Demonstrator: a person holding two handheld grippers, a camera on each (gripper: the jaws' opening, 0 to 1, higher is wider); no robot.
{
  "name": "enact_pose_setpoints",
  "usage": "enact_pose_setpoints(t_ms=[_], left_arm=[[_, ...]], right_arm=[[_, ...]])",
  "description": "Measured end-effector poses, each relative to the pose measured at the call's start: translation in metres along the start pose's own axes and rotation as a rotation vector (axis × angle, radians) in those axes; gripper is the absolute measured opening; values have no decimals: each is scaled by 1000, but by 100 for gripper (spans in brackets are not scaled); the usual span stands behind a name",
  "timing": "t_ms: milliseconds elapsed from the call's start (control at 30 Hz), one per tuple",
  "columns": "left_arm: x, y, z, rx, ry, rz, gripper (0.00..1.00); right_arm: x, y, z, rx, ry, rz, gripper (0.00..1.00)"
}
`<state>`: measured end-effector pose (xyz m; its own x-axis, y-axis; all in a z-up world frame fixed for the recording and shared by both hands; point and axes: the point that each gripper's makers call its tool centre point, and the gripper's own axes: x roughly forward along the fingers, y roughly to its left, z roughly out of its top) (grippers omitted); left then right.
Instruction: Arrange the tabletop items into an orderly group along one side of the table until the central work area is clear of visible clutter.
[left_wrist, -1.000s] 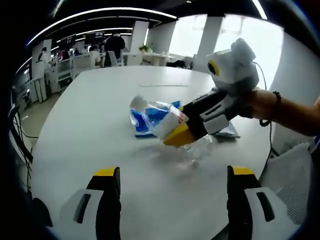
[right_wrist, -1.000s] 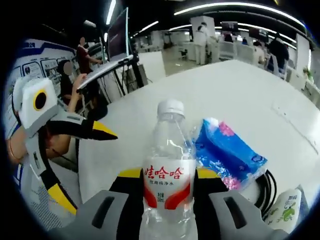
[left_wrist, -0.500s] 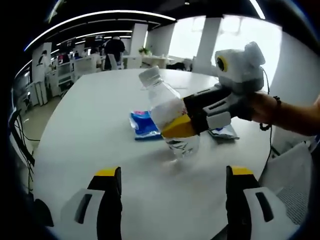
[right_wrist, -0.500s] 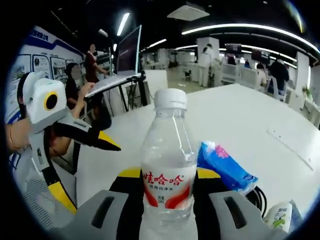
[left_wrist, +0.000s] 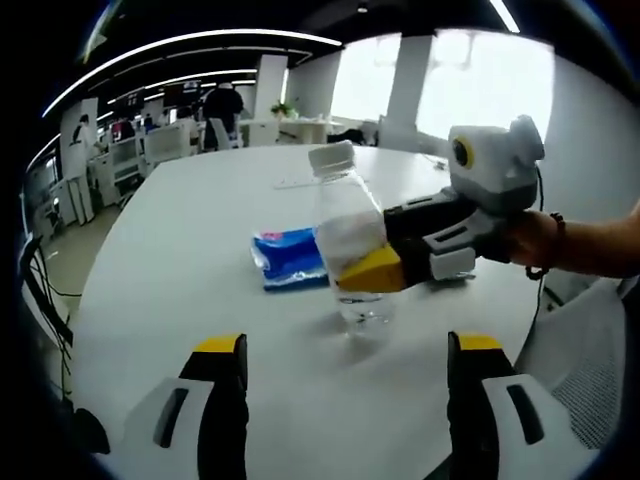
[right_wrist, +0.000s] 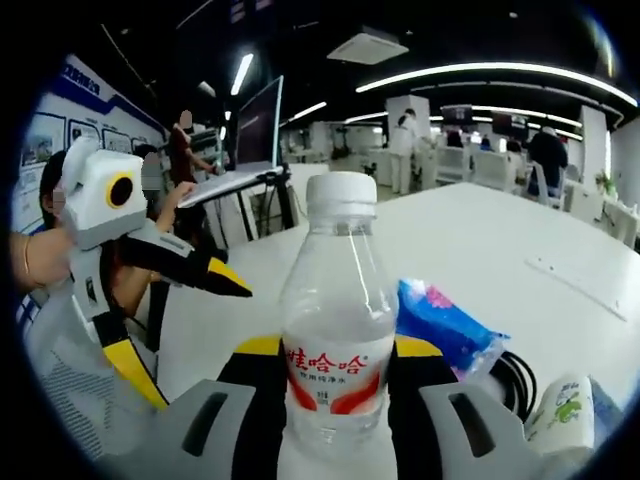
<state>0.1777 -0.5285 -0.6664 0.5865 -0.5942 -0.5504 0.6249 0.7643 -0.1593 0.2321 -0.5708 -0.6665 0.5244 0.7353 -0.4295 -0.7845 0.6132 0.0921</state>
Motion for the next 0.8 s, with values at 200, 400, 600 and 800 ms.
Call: enact_pose_setpoints(t_ms=[200, 400, 600, 800], left_arm=[[-2, -2, 1, 4, -6, 3, 79], [-5, -5, 3, 10, -19, 16, 76], [-8, -5, 6, 13, -30, 28, 75], [-12, -5, 8, 14, -40, 38, 74]], right_arm=[[-11, -1, -4, 22, -7, -21, 36], [-17, -1, -10, 36, 15, -51, 35], [-20, 0, -17, -34, 53, -90, 35], [-19, 1, -17, -33, 53, -107, 35]])
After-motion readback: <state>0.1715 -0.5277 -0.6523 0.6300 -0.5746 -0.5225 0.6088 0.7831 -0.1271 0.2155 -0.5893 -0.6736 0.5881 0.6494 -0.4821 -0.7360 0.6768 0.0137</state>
